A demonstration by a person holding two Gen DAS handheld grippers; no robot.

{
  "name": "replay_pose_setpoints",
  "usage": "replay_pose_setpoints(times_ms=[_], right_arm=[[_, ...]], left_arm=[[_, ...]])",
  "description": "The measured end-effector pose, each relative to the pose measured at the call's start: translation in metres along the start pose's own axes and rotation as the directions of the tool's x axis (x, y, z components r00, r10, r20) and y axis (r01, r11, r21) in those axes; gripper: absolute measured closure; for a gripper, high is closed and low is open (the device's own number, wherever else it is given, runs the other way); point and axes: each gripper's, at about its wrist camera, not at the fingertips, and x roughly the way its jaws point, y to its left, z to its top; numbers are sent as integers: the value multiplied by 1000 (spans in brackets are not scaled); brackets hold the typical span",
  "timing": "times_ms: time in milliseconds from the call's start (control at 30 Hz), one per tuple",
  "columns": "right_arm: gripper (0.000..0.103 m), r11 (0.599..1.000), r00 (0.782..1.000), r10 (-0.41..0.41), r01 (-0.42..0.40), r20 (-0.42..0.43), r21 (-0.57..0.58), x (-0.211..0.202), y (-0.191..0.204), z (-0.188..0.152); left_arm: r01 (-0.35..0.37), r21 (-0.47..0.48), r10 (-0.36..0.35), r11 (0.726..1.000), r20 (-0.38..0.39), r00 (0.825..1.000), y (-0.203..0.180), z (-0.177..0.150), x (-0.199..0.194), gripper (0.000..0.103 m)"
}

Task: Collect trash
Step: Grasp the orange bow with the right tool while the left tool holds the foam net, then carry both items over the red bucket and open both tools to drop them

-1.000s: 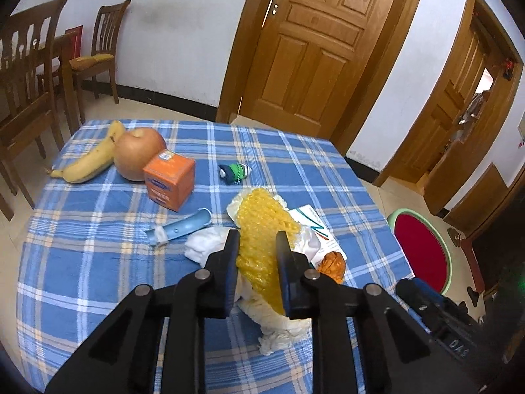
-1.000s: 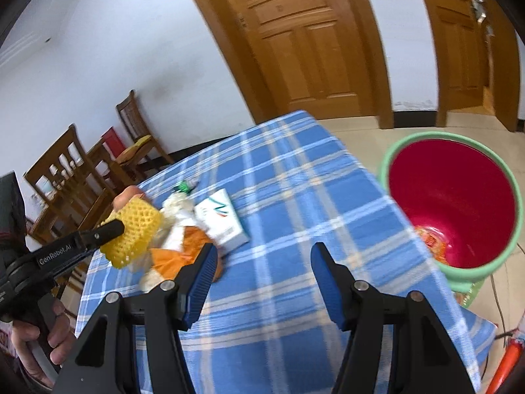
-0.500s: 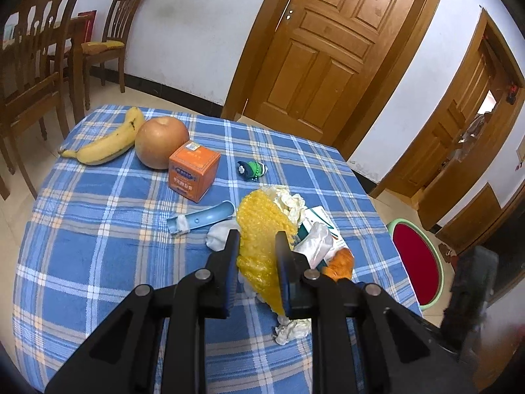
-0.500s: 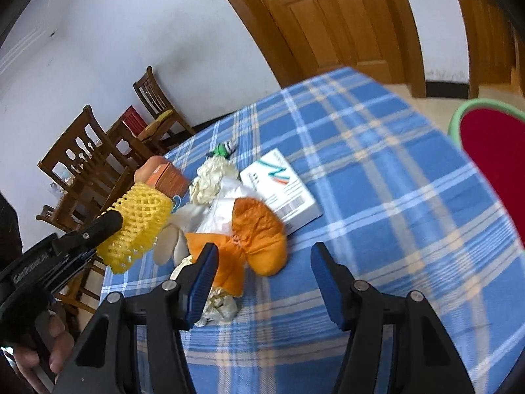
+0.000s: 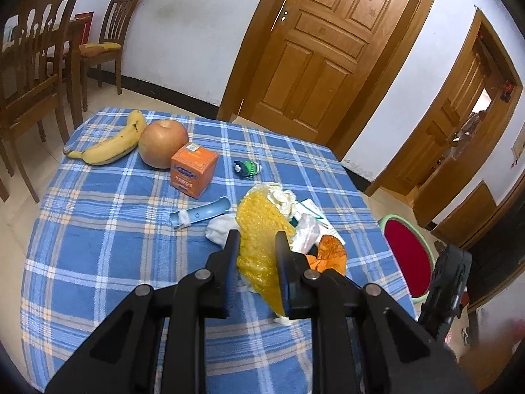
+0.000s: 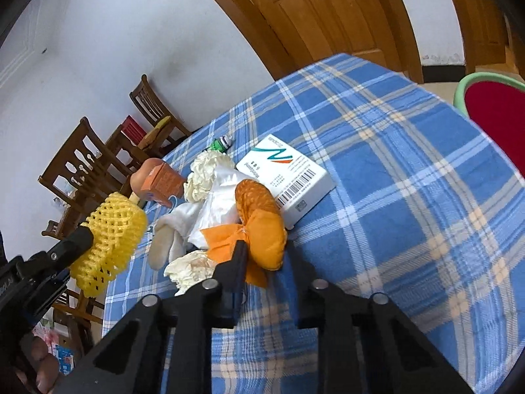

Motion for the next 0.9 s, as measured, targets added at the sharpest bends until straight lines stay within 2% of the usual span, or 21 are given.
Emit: replay_pose_setpoints(times_ms=[167,533,900], right_arm=[[84,999,998,-6,8,62,-34,-27,-2,-1],[84,998,983,-65,66,171,1,-83,-28,-3],[84,990,964,-123,103,236,96,-116,-70,-4]], left_arm=[[42,-4,-42,999,2,999,-12,1,1,82],[149,64,-147,987,-31,989,-63,-4,11,82],[206,162,-194,965,-89,977,-120,-10,26,82]])
